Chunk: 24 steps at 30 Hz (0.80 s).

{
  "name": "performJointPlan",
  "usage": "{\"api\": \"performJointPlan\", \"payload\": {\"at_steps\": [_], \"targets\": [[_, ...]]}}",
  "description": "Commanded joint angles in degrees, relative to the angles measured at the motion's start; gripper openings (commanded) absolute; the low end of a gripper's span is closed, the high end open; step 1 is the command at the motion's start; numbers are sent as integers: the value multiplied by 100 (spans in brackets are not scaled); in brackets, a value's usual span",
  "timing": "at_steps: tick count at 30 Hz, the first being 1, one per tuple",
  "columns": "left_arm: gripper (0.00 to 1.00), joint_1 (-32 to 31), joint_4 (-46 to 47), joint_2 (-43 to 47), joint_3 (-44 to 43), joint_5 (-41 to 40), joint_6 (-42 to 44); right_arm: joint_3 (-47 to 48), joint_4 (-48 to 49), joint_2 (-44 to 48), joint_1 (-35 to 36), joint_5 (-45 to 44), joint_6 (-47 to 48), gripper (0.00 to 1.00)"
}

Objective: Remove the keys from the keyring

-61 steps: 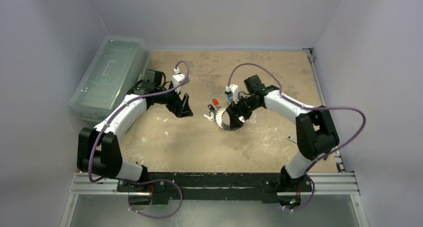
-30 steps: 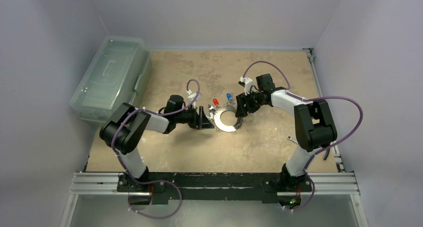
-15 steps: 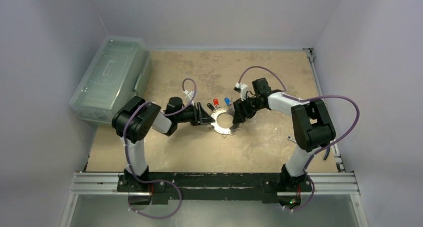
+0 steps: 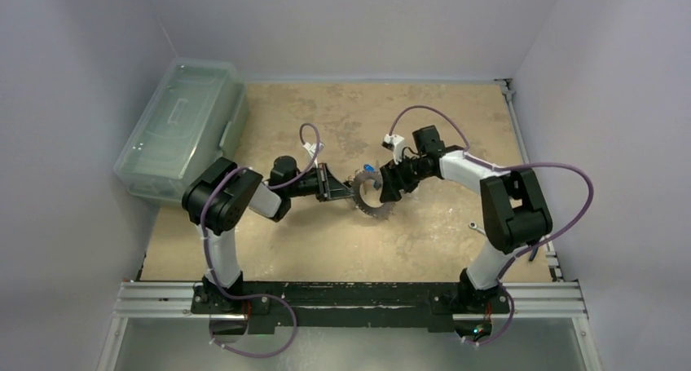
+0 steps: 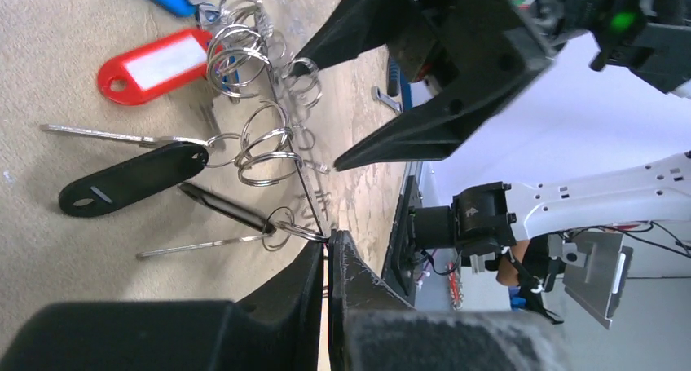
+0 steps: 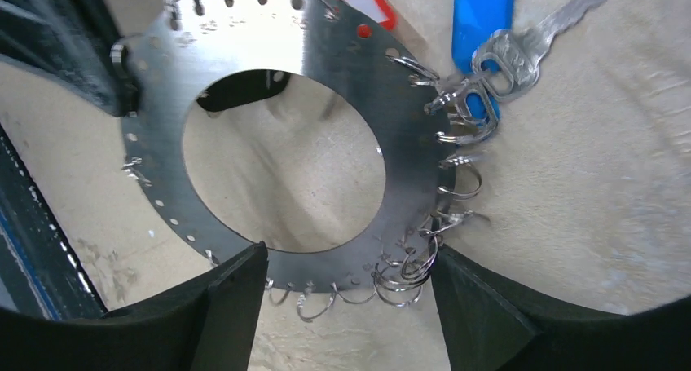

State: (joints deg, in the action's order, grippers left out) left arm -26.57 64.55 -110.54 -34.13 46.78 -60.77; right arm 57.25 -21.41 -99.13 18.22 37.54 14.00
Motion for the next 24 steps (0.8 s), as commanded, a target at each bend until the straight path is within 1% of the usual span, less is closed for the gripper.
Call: {"api": "performJointPlan", "payload": {"at_steps": [1,2,4,7,9,13,17,21,24], "targets": [[0,29,-509,297,-376,-11,-30,125,172,1099,235,344,350,79],[0,95,-703,294,-427,-18,-97,109,248,1364,235,183,424,83],[0,263,-855,246,-454,-28,-443,-82,487,1941,247,-137,465,86],[0,553,-857,134,-550,84,-996,-927,1323,2880,420,-407,512,89],[0,681,-904,14,-690,277,-1272,-1332,1608,3289,686,-796,818,90],[0,714,-796,-39,-770,444,-1492,-1559,1921,3229,853,-1306,975,89],[0,714,-916,95,-718,412,-1436,-1572,2122,3182,968,-1368,1012,90],[0,717,-1020,74,-786,425,-1536,-1920,2956,3069,1306,-1613,1112,90],[0,718,-1626,8,-969,419,-1390,-2324,3854,2872,1523,-1644,1054,89]]}}
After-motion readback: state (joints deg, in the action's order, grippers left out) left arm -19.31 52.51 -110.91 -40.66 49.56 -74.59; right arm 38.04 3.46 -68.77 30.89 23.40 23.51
